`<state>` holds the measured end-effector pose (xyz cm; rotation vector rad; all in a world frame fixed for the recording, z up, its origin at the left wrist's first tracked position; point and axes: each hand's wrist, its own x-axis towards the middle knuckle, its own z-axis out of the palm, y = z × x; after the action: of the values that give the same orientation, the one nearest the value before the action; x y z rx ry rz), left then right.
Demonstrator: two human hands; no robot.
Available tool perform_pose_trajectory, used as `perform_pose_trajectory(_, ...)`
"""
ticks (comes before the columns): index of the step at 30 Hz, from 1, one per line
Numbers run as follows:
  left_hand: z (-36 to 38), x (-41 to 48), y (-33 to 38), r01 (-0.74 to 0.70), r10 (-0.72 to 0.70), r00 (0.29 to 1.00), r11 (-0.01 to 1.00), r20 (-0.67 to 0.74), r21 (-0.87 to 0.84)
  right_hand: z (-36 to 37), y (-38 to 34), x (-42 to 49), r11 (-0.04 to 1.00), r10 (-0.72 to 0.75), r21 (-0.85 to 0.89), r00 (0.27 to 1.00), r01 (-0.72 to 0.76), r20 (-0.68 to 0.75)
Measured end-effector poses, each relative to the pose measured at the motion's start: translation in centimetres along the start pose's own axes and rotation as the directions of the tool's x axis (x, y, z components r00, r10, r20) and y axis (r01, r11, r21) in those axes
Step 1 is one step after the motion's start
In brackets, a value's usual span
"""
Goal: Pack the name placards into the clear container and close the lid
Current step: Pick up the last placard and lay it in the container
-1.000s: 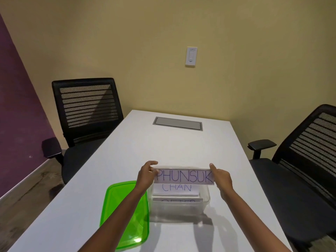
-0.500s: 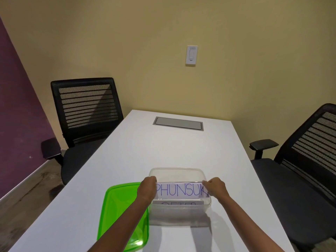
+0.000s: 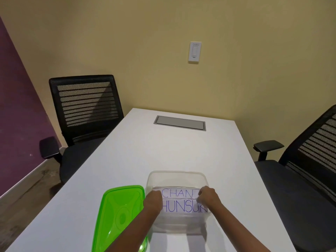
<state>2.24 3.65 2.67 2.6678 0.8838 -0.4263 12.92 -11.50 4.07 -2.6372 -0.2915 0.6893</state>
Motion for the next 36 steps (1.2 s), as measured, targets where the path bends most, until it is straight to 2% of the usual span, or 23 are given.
perform_pose_trajectory(6,0.8,0.4,0.3,-0.011,0.009,0.999,0.998,0.034,0.06,1.7,0.6,0.4,0.99,0.002,-0.139,0.998,0.008,0.07)
perform_pose_trajectory(16,1.6,1.5,-0.2,-0.05,0.06,0.997,0.977,-0.042,0.207,2.8,0.9,0.5,0.929,-0.108,-0.358,0.994,0.09,-0.028)
perform_pose_trajectory(21,1.7,2.1,-0.5,-0.099,0.117,0.992,0.954,-0.048,0.282,2.9,0.8,0.6,0.888,-0.153,-0.443,0.988,0.125,-0.029)
perform_pose_trajectory(28,1.8,2.7,-0.6,-0.171,0.217,0.974,0.896,-0.066,0.411,2.5,0.9,1.0,0.877,-0.148,-0.463,0.989,0.125,-0.015)
perform_pose_trajectory(36,1.8,3.0,-0.1,-0.245,0.305,0.952,0.797,-0.017,0.552,2.7,1.2,0.9,0.877,-0.174,-0.459,0.984,0.145,-0.022)
